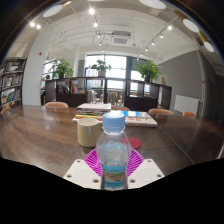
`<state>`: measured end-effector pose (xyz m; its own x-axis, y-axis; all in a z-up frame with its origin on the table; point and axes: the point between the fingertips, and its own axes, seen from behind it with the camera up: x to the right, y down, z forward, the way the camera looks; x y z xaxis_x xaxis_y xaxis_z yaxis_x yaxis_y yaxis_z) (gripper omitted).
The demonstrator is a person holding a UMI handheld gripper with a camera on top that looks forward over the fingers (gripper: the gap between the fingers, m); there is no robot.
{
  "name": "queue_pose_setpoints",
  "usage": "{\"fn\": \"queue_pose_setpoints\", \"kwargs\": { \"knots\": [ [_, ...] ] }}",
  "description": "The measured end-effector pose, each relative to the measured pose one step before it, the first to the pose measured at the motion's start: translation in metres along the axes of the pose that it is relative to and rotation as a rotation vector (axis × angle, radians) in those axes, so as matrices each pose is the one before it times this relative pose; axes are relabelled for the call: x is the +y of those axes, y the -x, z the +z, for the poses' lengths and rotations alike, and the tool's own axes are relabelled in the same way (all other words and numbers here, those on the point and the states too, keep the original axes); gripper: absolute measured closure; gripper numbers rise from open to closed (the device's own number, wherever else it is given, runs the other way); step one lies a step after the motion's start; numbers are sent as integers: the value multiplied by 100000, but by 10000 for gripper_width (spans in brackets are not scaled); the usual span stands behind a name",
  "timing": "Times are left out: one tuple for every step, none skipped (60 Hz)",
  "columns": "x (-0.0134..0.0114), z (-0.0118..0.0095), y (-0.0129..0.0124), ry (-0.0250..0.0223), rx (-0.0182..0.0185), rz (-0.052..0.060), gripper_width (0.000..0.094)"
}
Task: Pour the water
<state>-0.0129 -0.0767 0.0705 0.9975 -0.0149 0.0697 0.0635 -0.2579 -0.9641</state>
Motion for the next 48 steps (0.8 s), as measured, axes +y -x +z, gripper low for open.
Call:
{"fn": "queue_pose_setpoints", "kwargs": {
  "knots": [
    [64,52,-178,1288,445,625,682],
    [-63,125,-342,974,24,100,681],
    [-43,101,-82,960,-122,-194,681],
    [-133,145,-171,855,48,-693,684],
    [-143,189,-312,969,490,-1315,682],
    [-144,167,-421,992,970,-1982,681],
    [-244,231,-463,792,1072,-2277,685],
    [-263,254,-448,521,883,-2341,681],
    [-113,381,-378,413,557,-2099,681],
    [-116,486,-69,790,944,-2784,685],
    [-191,374,-335,1284,599,-3077,682],
    [-146,418,-404,1548,742,-3308,678],
    [-256,416,-470,1317,859,-3100,683],
    [-375,456,-457,865,863,-2962,679],
    [-398,479,-426,869,816,-3234,679],
    [-305,481,-442,1135,750,-3767,684],
    [-360,459,-481,941,922,-3836,680],
    [-541,380,-522,304,1044,-3521,679],
    [-484,461,-570,-557,585,-3461,681],
    [-556,260,-151,107,673,-4296,681],
    [-426,499,-194,742,322,-5078,678],
    [-434,449,-216,755,319,-5144,681],
    [-560,342,-258,118,480,-4545,680],
    [-686,362,-256,-526,543,-4073,678],
    [-652,323,-223,-562,531,-4308,681],
    [-528,297,-259,-192,623,-4997,681],
    [-283,756,-655,-116,631,-5436,679],
    [-375,221,-145,-31,1381,-5533,684],
    [-533,318,-308,-337,1482,-5702,683],
    [-534,379,-259,-483,1468,-5718,681],
    [-455,416,-152,-274,1134,-5945,682],
    [-411,367,-166,-179,936,-5881,683],
    [-398,313,-181,-404,964,-5219,681],
    [-460,333,-122,-646,755,-4592,683],
    [-414,311,-80,-589,397,-4553,682],
    [-115,361,-232,-764,34,-4507,679],
    [-180,362,-75,-996,161,-3747,681],
    [-366,239,-67,-627,451,-4059,680],
    [-345,235,-64,-571,487,-3976,679],
    [-320,197,-99,-525,474,-3889,681],
    [-428,179,-116,-904,540,-3511,681],
    [-438,134,-149,-1198,673,-3124,681],
    [-396,148,-137,-1055,689,-2976,684],
    [-323,158,-123,-692,683,-3267,683],
    [-115,306,-60,-742,630,-3515,680],
    [-477,17,-214,-33,600,-3785,684],
    [-226,103,-97,-328,540,-3299,682],
    [-275,145,5,-378,373,-3046,679]
  ]
}}
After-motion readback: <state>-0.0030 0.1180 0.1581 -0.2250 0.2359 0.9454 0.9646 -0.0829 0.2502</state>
